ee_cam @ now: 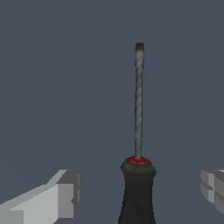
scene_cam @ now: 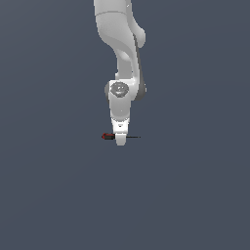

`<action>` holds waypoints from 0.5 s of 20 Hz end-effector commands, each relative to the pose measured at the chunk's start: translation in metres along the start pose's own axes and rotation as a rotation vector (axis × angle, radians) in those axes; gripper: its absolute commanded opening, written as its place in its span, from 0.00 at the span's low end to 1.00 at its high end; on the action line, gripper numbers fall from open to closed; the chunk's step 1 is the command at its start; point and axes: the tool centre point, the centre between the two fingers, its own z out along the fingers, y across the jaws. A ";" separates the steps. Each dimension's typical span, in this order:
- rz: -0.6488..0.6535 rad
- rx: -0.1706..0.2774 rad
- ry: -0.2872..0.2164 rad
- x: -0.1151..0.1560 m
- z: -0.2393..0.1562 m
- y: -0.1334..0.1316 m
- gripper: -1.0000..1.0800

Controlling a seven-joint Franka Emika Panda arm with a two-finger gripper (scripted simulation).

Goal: Pick up the object and move it to a goal position.

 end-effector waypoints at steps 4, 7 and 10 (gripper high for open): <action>-0.003 0.001 0.000 0.000 0.021 -0.001 0.96; -0.003 0.001 0.000 0.000 0.026 -0.001 0.96; -0.003 0.001 0.000 0.000 0.026 -0.001 0.00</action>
